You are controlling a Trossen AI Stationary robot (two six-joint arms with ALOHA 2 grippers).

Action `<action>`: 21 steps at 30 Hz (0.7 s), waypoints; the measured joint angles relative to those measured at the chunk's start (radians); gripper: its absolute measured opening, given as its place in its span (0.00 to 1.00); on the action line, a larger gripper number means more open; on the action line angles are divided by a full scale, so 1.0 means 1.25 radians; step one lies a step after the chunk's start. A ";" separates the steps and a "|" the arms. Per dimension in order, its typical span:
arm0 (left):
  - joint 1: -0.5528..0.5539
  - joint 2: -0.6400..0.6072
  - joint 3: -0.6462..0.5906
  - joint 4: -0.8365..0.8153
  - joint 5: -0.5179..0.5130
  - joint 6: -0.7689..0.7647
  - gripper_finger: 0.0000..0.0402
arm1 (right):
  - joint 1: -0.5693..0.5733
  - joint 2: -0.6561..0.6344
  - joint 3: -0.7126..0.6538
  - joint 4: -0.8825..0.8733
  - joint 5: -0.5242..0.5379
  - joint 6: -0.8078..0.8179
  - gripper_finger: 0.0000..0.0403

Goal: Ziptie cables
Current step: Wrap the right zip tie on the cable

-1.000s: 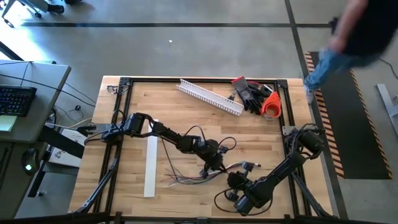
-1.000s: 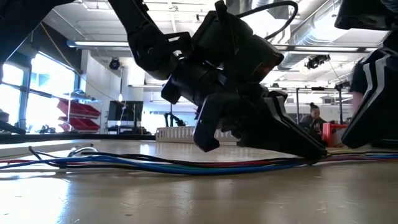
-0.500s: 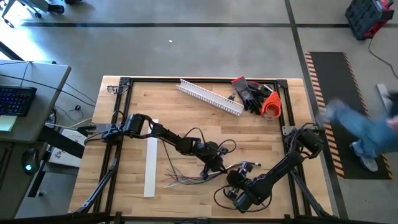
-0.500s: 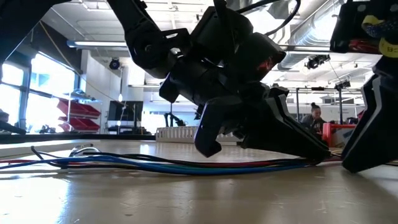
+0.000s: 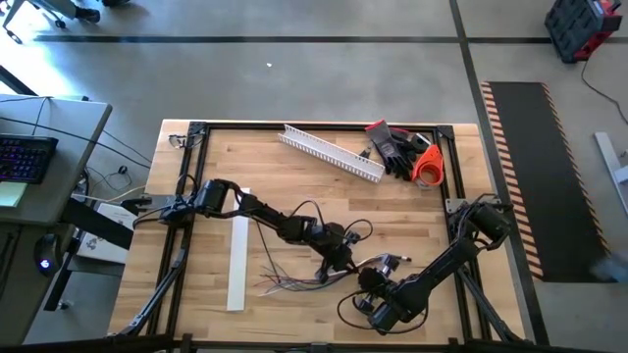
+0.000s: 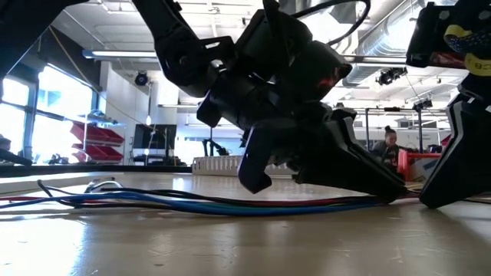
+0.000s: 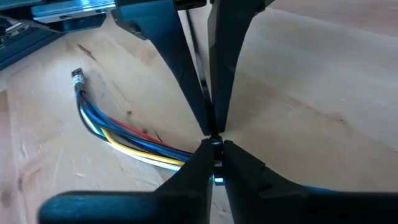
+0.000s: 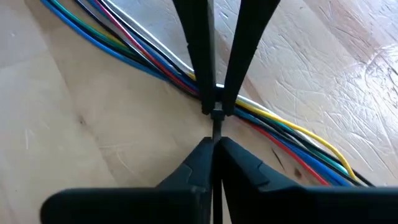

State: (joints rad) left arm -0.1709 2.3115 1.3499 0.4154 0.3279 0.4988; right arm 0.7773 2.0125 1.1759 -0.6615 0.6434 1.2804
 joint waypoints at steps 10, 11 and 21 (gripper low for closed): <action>0.023 0.000 -0.002 0.015 0.106 -0.076 0.33 | 0.000 0.000 0.000 0.000 0.000 -0.016 0.00; 0.023 0.000 -0.002 0.019 0.097 -0.076 0.34 | 0.000 0.000 0.000 0.000 0.000 -0.020 0.00; 0.010 0.000 -0.002 0.014 0.001 -0.070 0.33 | 0.000 0.000 0.000 0.005 0.044 -0.048 0.00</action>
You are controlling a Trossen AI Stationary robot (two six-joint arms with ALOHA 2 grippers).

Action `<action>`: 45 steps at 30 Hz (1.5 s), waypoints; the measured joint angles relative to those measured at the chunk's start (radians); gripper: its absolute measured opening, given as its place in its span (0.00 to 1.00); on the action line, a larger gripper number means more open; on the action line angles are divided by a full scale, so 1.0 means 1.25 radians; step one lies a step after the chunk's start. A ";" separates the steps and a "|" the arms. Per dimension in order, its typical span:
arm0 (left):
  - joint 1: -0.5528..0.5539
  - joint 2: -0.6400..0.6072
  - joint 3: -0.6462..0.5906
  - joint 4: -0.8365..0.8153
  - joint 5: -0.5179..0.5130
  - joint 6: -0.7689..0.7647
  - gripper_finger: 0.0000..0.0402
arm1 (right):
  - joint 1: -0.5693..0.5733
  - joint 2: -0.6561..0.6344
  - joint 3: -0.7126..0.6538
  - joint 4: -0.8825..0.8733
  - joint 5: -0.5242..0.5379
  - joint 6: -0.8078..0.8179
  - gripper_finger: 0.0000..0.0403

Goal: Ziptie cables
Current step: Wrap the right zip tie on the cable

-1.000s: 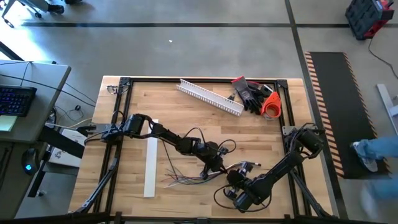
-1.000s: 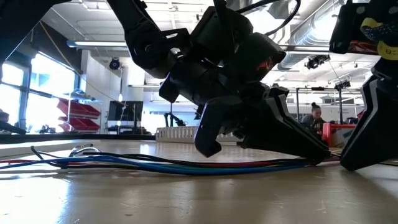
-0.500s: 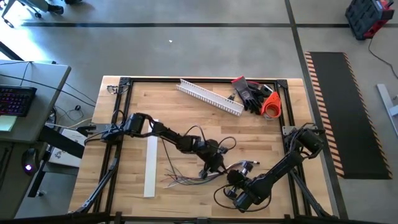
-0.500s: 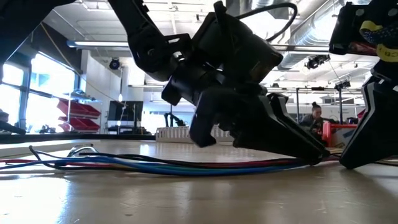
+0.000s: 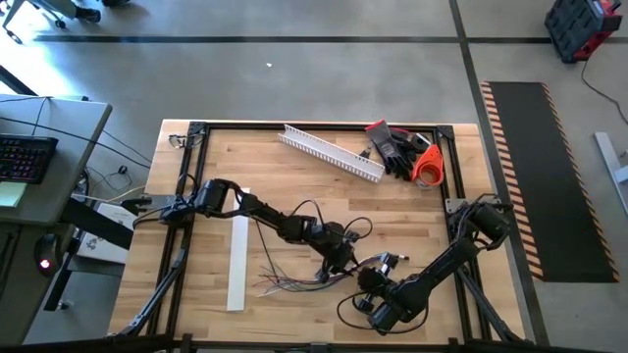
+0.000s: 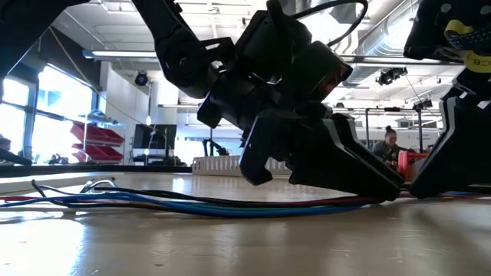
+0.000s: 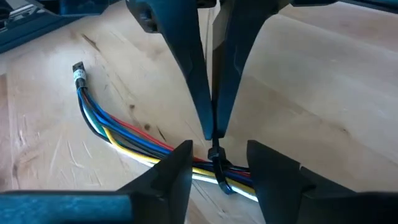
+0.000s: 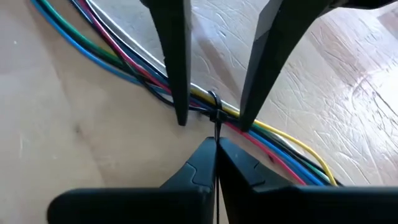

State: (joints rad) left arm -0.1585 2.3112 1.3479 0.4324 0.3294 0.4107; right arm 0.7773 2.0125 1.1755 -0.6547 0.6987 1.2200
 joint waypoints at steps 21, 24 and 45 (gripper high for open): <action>-0.004 -0.001 0.001 -0.003 -0.009 0.024 0.01 | 0.001 0.000 0.000 0.019 -0.025 -0.011 0.02; -0.013 -0.001 0.001 -0.002 -0.023 0.051 0.01 | 0.001 0.000 0.001 0.021 -0.030 -0.006 0.09; -0.033 -0.001 0.002 -0.002 -0.064 0.100 0.00 | -0.006 0.000 0.001 0.037 -0.050 -0.030 0.05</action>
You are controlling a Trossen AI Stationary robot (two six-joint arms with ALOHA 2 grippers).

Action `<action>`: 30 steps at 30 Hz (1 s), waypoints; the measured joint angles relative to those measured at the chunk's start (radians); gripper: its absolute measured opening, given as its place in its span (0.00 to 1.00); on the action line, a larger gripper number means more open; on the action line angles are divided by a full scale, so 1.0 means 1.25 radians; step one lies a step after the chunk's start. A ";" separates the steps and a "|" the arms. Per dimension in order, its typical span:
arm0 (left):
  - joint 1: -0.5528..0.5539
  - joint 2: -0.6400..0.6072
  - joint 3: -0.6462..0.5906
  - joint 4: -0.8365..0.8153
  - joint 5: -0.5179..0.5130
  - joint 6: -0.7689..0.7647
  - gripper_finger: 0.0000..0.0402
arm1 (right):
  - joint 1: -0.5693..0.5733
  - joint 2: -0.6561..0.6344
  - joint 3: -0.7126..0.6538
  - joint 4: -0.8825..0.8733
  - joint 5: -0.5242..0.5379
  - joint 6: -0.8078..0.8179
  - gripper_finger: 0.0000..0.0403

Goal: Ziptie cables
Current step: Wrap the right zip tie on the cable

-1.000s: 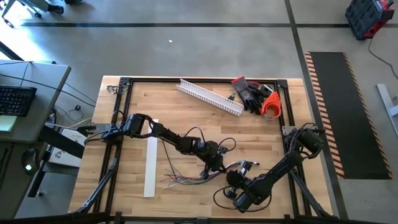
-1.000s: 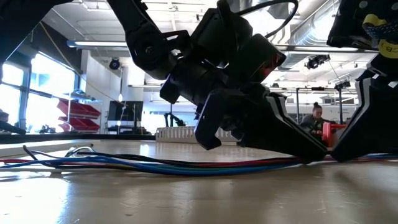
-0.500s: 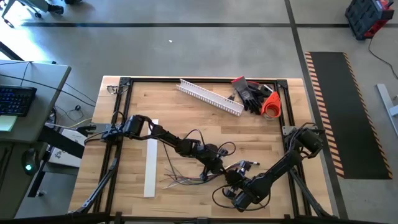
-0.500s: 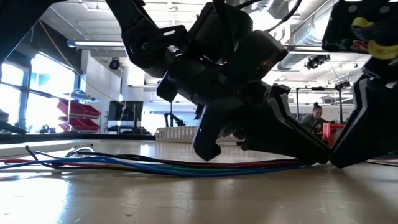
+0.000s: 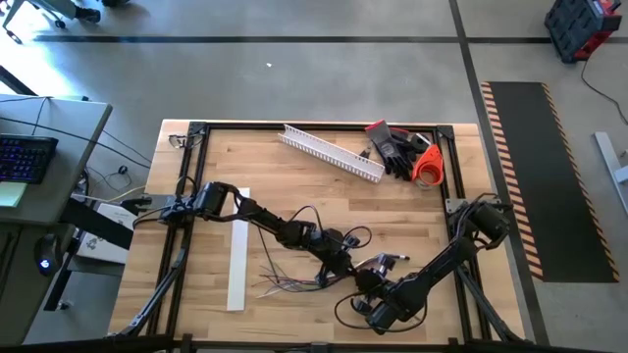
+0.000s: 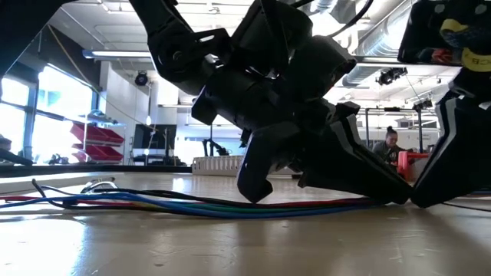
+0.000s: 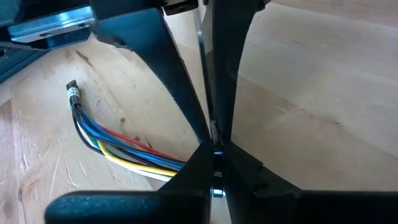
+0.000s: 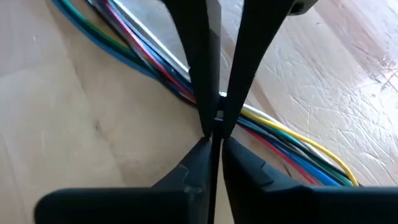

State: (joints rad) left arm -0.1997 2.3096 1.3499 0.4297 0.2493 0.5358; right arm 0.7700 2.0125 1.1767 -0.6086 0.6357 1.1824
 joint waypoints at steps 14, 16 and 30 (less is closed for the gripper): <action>0.005 -0.001 0.003 -0.026 0.012 -0.021 0.00 | 0.076 0.000 0.000 -0.049 -0.041 0.125 0.00; 0.006 -0.002 0.002 -0.026 0.012 -0.021 0.00 | 0.093 0.000 0.000 -0.059 -0.043 0.146 0.00; 0.007 -0.002 0.001 -0.027 0.005 -0.024 0.00 | 0.057 0.002 0.077 -0.208 -0.104 0.076 0.08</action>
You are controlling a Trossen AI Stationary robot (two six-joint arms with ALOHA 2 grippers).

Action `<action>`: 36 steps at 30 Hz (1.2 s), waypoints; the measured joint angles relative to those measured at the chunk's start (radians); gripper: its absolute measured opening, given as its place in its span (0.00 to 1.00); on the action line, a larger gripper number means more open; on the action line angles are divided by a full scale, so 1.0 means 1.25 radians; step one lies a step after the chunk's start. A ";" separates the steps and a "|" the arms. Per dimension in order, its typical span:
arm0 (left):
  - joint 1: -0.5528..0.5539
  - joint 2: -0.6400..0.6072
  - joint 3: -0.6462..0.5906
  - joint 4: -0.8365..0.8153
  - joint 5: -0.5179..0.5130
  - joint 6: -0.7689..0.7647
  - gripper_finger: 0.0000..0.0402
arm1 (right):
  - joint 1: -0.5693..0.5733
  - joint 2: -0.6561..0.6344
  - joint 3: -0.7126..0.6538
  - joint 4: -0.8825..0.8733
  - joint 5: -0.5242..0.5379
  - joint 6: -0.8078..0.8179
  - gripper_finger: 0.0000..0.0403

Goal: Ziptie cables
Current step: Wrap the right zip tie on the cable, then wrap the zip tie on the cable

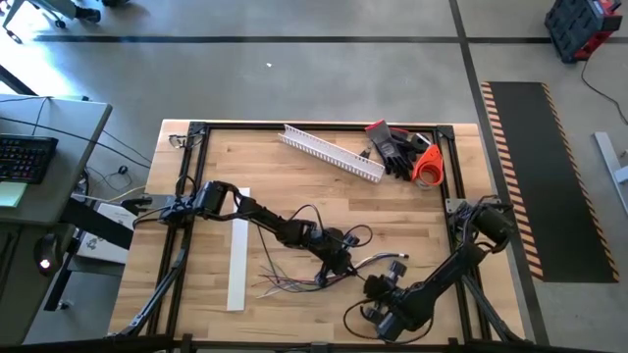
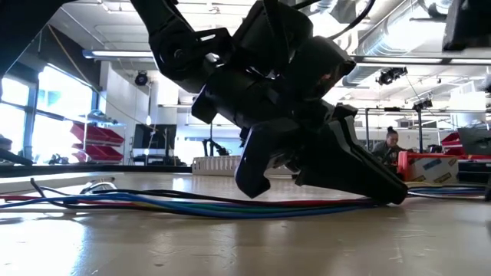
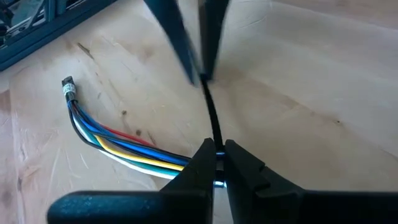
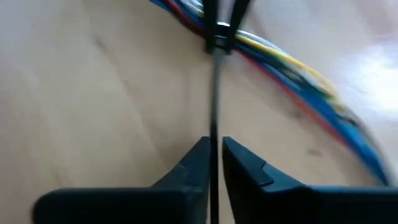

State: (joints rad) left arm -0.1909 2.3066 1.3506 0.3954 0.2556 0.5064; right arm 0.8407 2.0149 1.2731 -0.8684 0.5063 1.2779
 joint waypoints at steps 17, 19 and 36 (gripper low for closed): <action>-0.004 -0.138 -0.002 -0.134 -0.113 -0.004 0.36 | 0.011 -0.001 0.147 -0.258 0.030 0.131 0.49; -0.008 -0.176 -0.002 -0.210 -0.141 0.000 0.37 | 0.020 -0.001 0.147 -0.257 0.052 0.153 0.49; -0.119 -0.724 -0.524 -0.365 -0.272 -0.212 0.12 | 0.031 0.006 0.010 0.313 0.465 -0.090 0.49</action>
State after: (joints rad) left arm -0.3402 1.4013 0.6960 -0.0604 -0.0846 0.2414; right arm 0.8797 2.0220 1.2855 -0.4768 1.0877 1.1656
